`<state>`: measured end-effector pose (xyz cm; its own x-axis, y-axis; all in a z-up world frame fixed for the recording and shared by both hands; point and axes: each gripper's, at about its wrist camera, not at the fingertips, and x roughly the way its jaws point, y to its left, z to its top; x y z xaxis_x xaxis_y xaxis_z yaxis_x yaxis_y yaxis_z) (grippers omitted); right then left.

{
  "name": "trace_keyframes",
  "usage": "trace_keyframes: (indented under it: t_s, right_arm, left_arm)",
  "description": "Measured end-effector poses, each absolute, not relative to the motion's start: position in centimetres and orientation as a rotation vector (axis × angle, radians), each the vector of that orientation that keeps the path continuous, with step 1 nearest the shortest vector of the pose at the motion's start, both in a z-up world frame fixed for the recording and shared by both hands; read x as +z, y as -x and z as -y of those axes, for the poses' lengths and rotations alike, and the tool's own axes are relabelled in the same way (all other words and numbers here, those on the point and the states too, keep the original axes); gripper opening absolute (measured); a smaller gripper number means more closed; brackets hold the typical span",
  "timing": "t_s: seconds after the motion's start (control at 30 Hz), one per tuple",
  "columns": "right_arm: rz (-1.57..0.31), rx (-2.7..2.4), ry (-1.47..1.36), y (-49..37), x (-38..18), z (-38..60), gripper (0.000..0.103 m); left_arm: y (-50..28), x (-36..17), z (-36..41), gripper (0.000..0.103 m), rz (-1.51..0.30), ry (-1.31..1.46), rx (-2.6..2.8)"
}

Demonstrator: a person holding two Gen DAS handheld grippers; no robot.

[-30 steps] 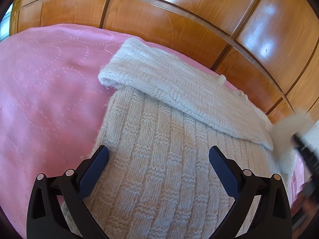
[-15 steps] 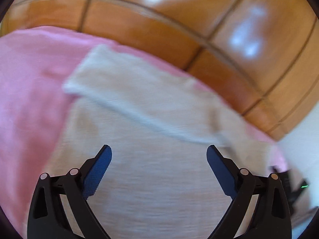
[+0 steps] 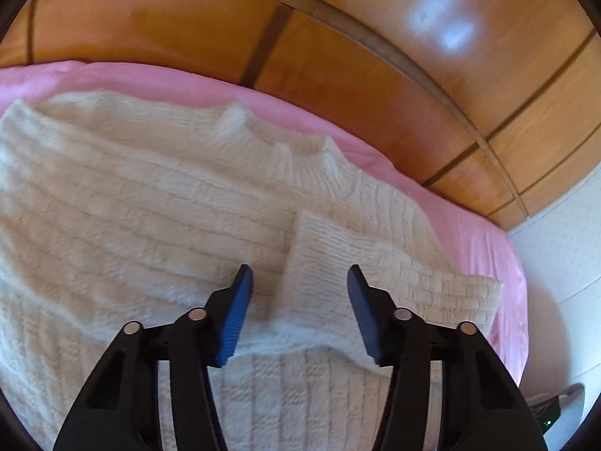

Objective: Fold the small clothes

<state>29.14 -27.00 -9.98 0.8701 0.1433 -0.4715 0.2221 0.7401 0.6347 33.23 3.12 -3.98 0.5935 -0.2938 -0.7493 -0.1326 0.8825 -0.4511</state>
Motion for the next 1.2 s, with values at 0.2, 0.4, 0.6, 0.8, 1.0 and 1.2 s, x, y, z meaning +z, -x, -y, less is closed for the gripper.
trace_keyframes:
  t_s: [0.2, 0.4, 0.6, 0.8, 1.0, 1.2]
  right_arm:
    - [-0.519, -0.037, -0.749, -29.1, -9.9, 27.0, 0.101]
    - [-0.511, -0.038, -0.754, -29.0, -10.0, 27.0, 0.101]
    - [-0.488, -0.046, -0.769, -28.7, -10.0, 27.1, 0.101]
    - [-0.480, -0.055, -0.773, -28.5, -9.9, 27.1, 0.101]
    - [-0.452, -0.109, -0.787, -27.8, -9.8, 27.5, 0.101]
    - [-0.444, -0.155, -0.796, -27.5, -9.8, 27.9, 0.101]
  left_arm:
    - [-33.5, -4.1, -1.2, 0.015, -0.943, 0.426, -0.110]
    - [-32.8, -1.2, -1.5, 0.010, -0.865, 0.507, -0.180]
    - [-32.3, 3.4, -3.0, 0.009, -0.713, 0.559, -0.251]
    - [-30.6, 3.1, -7.9, 0.000, -0.606, 0.511, -0.163]
    - [-28.9, -2.9, -14.1, 0.000, -0.685, 0.587, 0.056]
    - [-27.3, -6.3, -14.2, 0.000, -0.723, 0.638, 0.039]
